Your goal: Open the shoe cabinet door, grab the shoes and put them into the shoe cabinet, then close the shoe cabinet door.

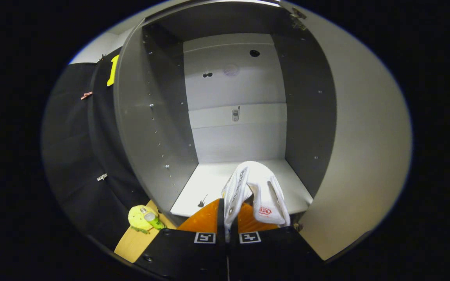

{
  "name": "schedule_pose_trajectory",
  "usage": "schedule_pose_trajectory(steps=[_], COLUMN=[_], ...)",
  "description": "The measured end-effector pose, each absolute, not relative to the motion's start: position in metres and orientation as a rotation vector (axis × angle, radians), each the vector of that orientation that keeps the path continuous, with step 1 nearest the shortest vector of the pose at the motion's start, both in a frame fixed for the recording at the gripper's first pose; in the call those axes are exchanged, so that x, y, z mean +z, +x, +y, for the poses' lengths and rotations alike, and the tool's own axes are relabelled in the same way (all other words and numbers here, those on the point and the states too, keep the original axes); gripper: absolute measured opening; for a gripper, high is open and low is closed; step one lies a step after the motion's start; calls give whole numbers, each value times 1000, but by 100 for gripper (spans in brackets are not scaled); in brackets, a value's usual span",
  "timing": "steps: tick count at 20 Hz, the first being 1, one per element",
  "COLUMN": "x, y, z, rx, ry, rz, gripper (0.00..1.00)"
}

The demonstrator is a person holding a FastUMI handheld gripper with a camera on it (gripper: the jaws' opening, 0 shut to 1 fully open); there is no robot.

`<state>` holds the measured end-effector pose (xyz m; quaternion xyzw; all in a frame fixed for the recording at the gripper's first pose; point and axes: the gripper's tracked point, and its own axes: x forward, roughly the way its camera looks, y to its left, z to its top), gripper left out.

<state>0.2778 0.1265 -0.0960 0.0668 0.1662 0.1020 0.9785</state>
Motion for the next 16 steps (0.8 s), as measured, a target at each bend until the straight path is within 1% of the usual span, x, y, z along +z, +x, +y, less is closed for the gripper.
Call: schedule_pose_trajectory(steps=[3, 9, 16], x=[-107, -157, -191], y=[324, 405, 447], z=[135, 144, 165], rx=[200, 169, 165], ry=[86, 39, -54], rz=[352, 444, 484], gripper=[7, 7, 7])
